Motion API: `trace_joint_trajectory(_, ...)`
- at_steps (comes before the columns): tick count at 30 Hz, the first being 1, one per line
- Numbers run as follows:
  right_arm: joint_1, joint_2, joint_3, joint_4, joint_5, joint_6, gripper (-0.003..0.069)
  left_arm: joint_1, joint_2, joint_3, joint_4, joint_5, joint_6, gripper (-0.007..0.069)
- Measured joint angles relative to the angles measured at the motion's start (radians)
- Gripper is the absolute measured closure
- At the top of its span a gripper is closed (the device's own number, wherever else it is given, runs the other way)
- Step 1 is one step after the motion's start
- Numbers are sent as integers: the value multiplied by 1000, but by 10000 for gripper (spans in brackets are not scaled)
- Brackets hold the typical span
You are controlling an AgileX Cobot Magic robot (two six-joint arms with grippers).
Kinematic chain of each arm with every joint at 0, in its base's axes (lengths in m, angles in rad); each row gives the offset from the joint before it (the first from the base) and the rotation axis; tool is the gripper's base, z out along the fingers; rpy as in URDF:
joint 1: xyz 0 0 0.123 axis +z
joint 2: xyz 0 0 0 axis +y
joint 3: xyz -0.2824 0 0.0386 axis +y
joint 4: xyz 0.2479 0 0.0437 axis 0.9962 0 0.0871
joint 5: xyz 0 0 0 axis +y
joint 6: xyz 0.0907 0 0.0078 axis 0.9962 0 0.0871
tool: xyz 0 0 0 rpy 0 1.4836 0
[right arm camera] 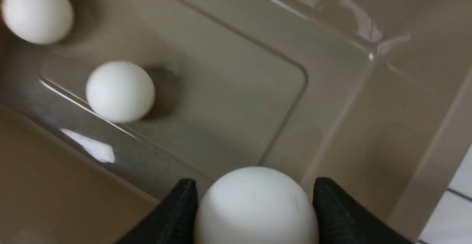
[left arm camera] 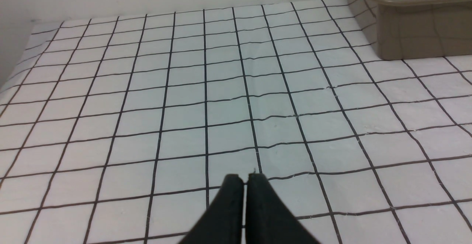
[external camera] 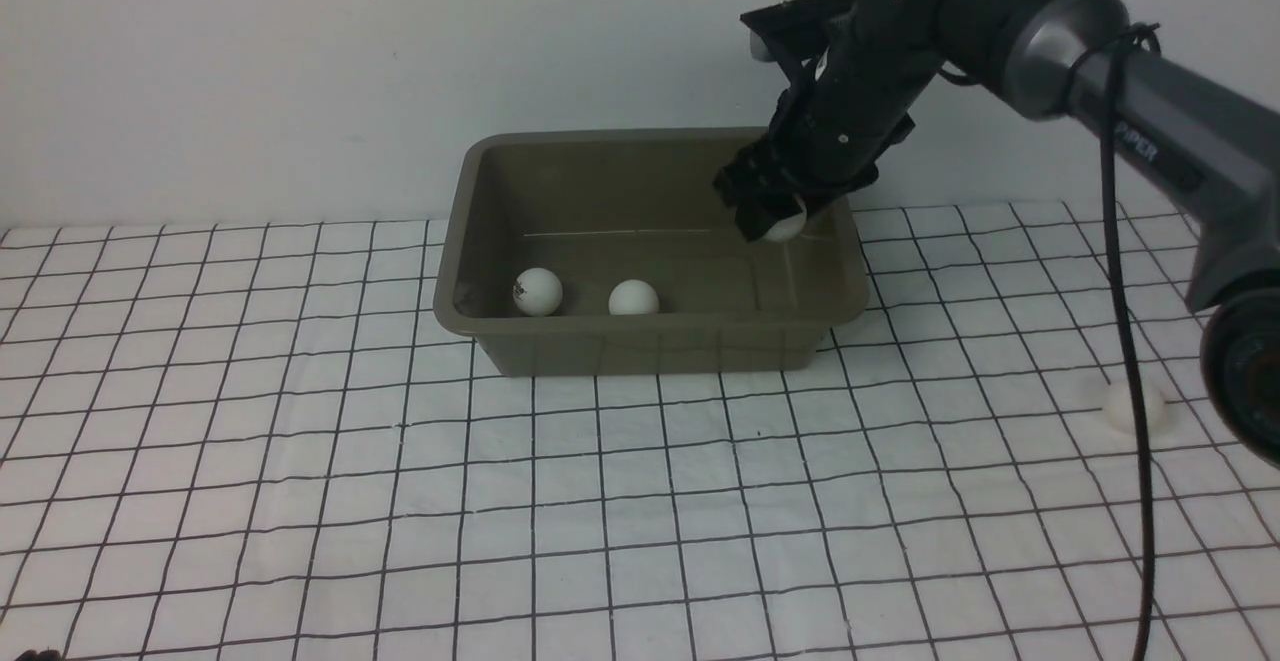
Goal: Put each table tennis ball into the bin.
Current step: Use the right arm to put the table tennis ball into the box, then use the right arm to clamp the table tennis ball closest to it
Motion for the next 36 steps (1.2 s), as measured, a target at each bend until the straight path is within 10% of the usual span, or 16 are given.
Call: trace_joint_trajectory(36, -99, -242, 75, -138, 38, 69, 269, 0, 0, 0, 0, 0, 0, 629)
